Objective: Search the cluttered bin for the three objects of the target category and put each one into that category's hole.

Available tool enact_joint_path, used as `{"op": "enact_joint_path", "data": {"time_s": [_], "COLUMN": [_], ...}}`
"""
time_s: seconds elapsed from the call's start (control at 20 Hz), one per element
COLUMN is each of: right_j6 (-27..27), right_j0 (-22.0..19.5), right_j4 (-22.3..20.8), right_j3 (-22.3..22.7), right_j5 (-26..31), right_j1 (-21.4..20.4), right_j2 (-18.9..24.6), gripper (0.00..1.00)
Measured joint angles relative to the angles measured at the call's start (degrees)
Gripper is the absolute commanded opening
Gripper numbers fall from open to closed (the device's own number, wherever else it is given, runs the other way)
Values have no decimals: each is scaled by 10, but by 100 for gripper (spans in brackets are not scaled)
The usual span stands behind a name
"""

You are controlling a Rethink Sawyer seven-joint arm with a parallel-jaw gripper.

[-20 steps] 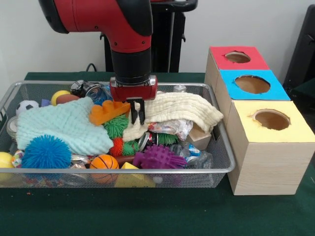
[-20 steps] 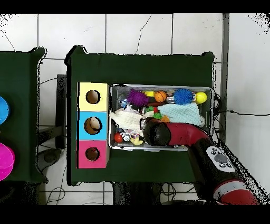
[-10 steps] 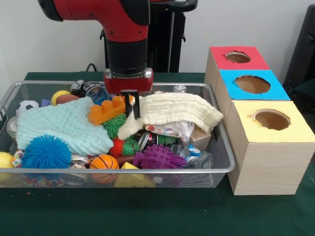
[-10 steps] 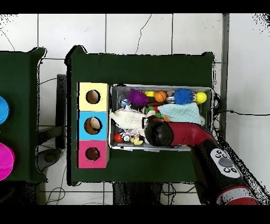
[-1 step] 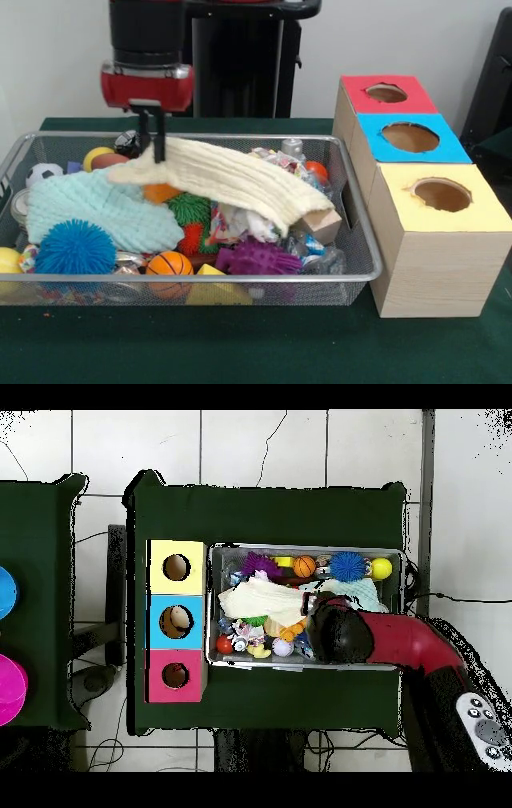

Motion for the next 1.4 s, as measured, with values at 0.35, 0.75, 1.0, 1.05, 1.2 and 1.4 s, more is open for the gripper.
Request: {"op": "enact_joint_path", "data": {"time_s": [0.35, 0.75, 1.0, 1.05, 1.2, 1.4], "right_j6": [0, 0, 0, 0, 0, 0], "right_j0": [-53, -67, -65, -64, -59, -46], "right_j4": [0, -6, -24, -29, -40, -51], "right_j3": [1, 1, 3, 4, 7, 13], "right_j5": [23, 77, 77, 77, 77, 77], "right_j1": [-39, -58, -56, -55, -51, -50], "right_j2": [21, 22, 22, 22, 21, 12], "gripper": [0, 0, 0, 0, 0, 0]}}
